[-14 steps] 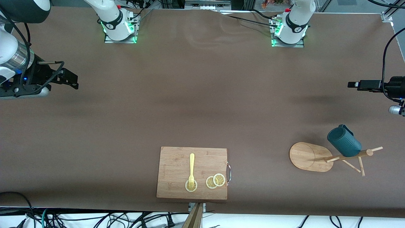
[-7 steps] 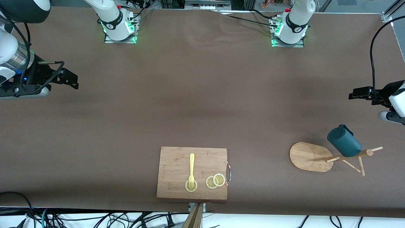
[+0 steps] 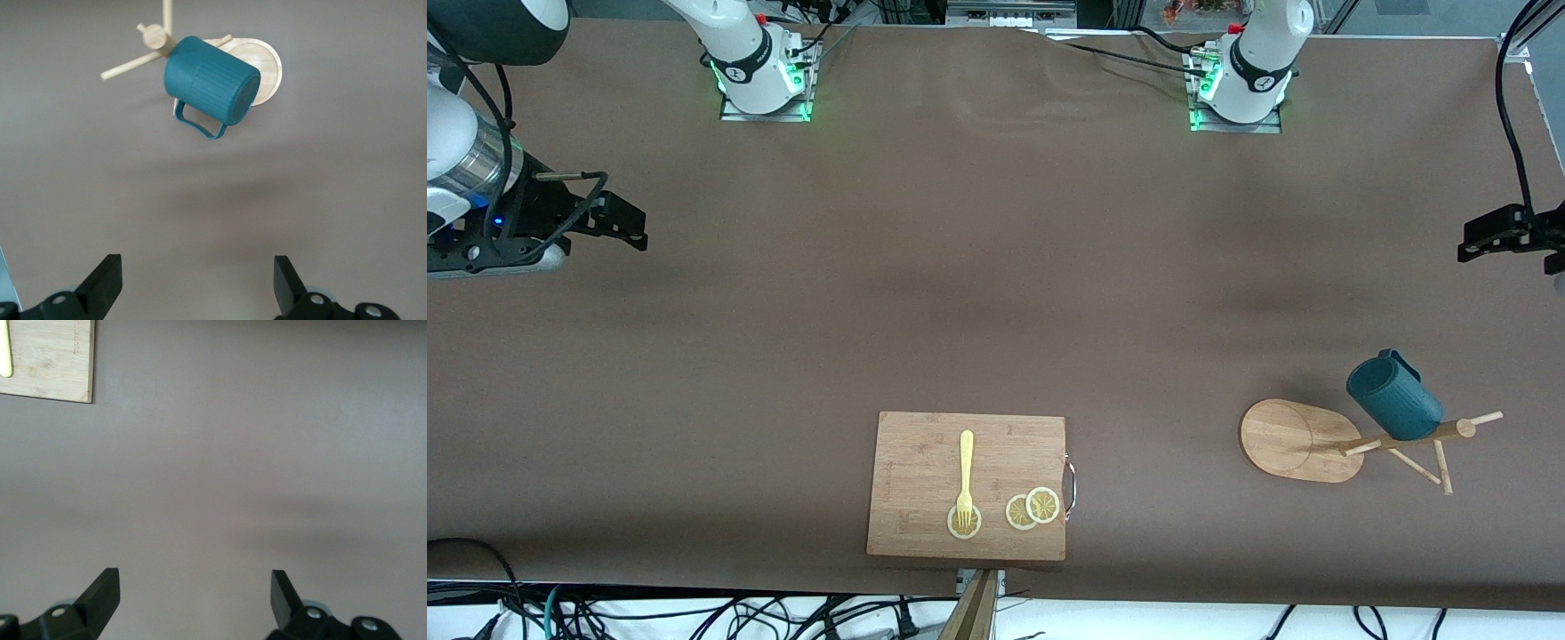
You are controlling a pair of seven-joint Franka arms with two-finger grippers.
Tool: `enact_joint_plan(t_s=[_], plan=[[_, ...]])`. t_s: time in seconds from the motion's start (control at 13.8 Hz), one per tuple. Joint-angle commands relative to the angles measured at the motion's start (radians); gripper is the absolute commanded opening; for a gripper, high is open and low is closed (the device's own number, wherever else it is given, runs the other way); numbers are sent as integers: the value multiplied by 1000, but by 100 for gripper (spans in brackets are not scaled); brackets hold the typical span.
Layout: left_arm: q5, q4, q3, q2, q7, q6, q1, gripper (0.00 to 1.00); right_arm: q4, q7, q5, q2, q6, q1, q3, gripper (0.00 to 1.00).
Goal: Pass cup and hang on rack
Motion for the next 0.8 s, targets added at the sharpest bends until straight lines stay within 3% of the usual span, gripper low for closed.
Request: enact_joint_plan(t_s=[0.0, 0.22, 0.72], plan=[[-10, -126, 6, -93, -121, -1, -61, 100, 2, 9, 6, -7, -7, -7, 9, 100], [-123, -197, 10, -133, -129, 30, -48, 100, 2, 9, 18, -8, -7, -6, 11, 100], [-120, -160, 11, -89, -131, 24, -48, 100, 2, 8, 18, -2, 3, -6, 8, 100]])
